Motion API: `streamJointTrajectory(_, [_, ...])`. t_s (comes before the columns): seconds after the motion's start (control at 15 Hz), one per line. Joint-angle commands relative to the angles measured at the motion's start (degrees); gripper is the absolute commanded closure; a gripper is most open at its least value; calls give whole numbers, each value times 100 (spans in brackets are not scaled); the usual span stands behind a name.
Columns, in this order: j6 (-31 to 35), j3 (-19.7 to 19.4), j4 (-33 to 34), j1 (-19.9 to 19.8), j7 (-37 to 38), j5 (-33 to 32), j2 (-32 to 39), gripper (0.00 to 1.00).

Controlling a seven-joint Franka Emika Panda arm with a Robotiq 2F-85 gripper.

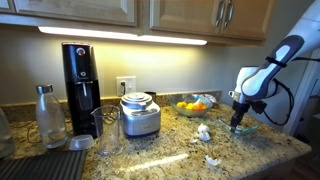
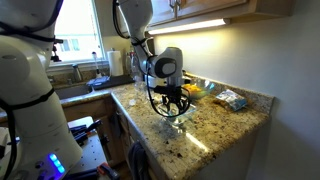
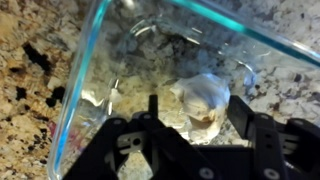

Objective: Remove all the garlic from the glass bowl and put them on the counter

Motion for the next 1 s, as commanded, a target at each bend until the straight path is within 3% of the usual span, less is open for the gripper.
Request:
streamJointTrajectory(0.0, [91, 96, -11, -146, 4, 71, 34, 59])
streamJointTrajectory(0.27, [77, 68, -26, -128, 50, 76, 26, 84])
streamJointTrajectory(0.93, [-146, -101, -310, 119, 771, 27, -1118, 84])
